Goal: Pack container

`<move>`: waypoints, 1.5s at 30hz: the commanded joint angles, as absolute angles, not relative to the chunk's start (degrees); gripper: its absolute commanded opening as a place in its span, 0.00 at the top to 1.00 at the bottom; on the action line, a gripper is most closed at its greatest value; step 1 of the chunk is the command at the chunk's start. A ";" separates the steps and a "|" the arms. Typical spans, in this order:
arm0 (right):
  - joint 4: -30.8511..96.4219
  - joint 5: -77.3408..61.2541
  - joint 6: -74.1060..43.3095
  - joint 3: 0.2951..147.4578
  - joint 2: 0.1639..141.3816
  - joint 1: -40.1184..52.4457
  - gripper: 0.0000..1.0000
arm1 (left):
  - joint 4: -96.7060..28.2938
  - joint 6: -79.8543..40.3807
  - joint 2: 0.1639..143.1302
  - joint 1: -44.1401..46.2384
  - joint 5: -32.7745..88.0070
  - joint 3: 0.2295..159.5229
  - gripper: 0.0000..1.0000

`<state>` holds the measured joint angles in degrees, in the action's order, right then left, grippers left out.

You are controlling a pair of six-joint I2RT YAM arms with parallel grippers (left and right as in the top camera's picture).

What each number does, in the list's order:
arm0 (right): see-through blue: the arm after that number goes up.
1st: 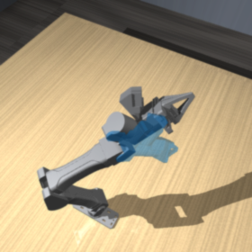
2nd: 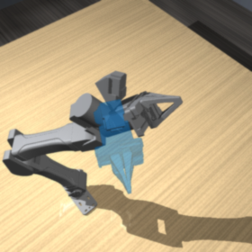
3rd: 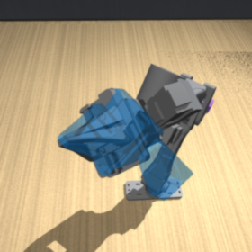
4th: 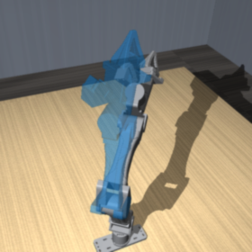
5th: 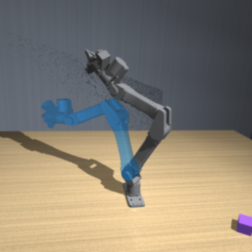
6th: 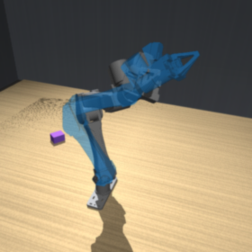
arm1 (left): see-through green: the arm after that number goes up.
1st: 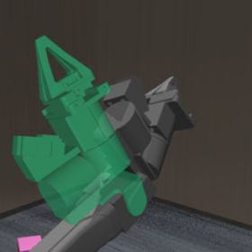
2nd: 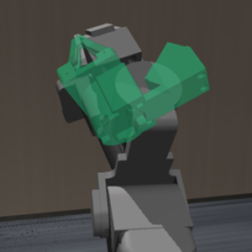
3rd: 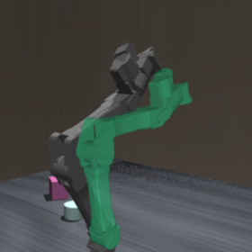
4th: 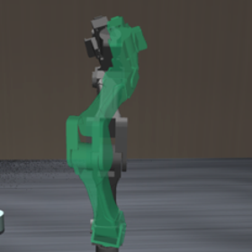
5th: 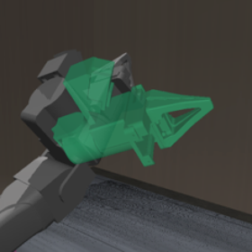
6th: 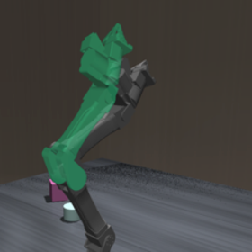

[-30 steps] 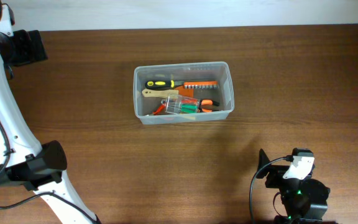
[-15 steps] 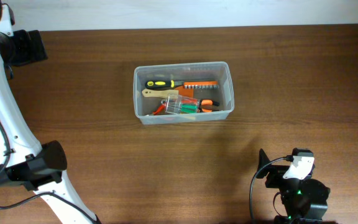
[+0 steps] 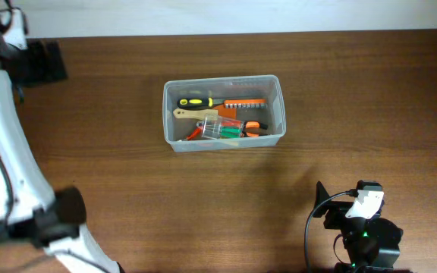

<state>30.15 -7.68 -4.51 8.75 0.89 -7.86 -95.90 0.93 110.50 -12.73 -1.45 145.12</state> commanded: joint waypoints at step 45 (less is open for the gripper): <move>29.93 -8.43 -4.97 8.25 0.21 -8.32 0.01 | -27.38 0.62 5.04 -4.49 3.92 7.81 0.01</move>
